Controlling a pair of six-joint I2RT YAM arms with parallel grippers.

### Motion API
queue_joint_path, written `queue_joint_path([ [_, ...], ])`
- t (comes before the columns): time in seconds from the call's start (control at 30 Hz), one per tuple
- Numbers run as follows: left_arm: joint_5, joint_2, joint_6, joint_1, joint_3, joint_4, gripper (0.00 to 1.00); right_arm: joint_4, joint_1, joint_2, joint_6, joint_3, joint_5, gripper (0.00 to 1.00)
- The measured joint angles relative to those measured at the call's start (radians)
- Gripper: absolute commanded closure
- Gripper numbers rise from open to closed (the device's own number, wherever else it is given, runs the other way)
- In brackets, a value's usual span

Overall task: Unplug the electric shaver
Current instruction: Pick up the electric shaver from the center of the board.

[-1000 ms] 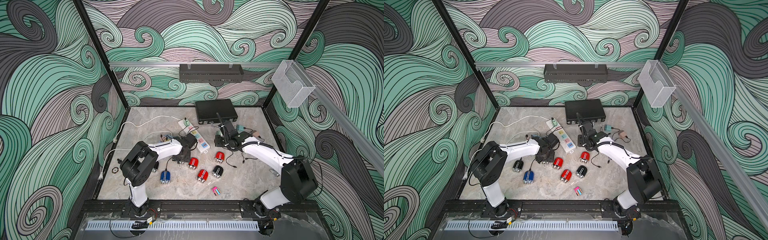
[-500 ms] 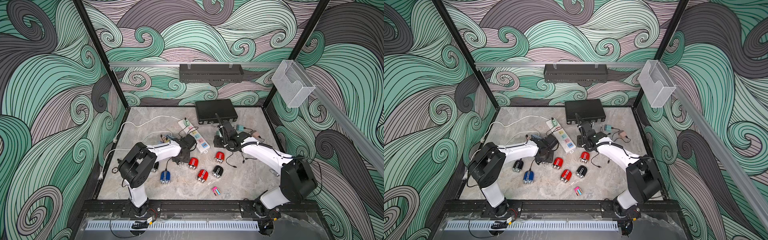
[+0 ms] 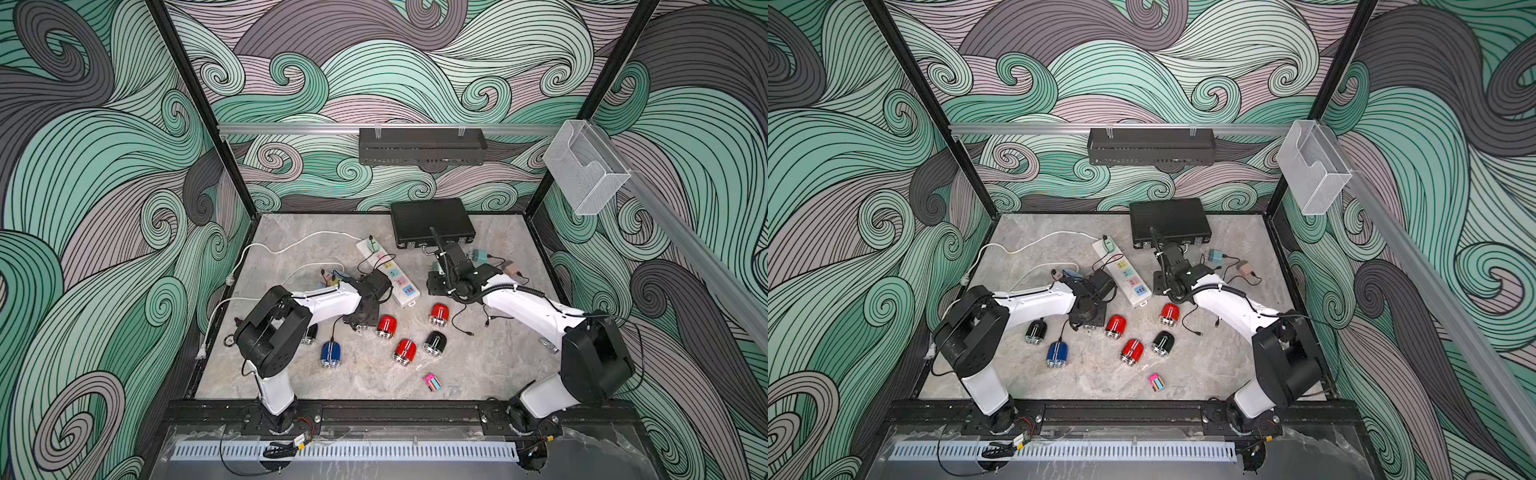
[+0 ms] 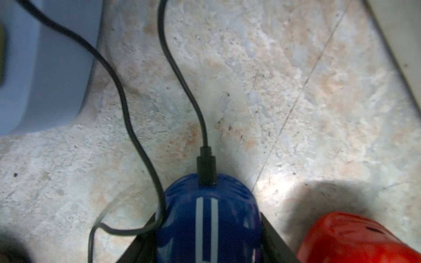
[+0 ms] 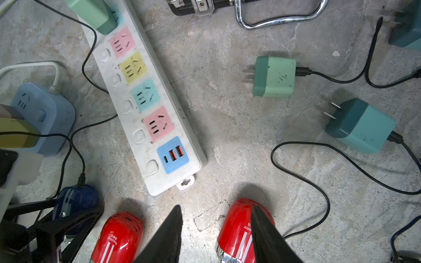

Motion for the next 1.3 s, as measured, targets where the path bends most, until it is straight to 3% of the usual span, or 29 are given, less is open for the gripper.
queue_joint_path([
  [0.07,0.001,0.000,0.003,0.000,0.000,0.000,1.00,0.000,0.000,0.000,0.000,0.000,0.000,0.50],
  [0.4,0.036,-0.021,0.019,0.000,-0.003,0.001,1.00,0.001,0.000,0.000,0.002,0.000,-0.011,0.50],
  [0.73,0.084,-0.133,0.030,0.000,-0.019,0.014,1.00,0.015,0.000,0.000,0.012,0.000,-0.084,0.50],
  [1.3,0.151,-0.266,0.066,0.000,-0.078,0.079,1.00,0.171,0.012,0.020,0.087,0.000,-0.364,0.50],
])
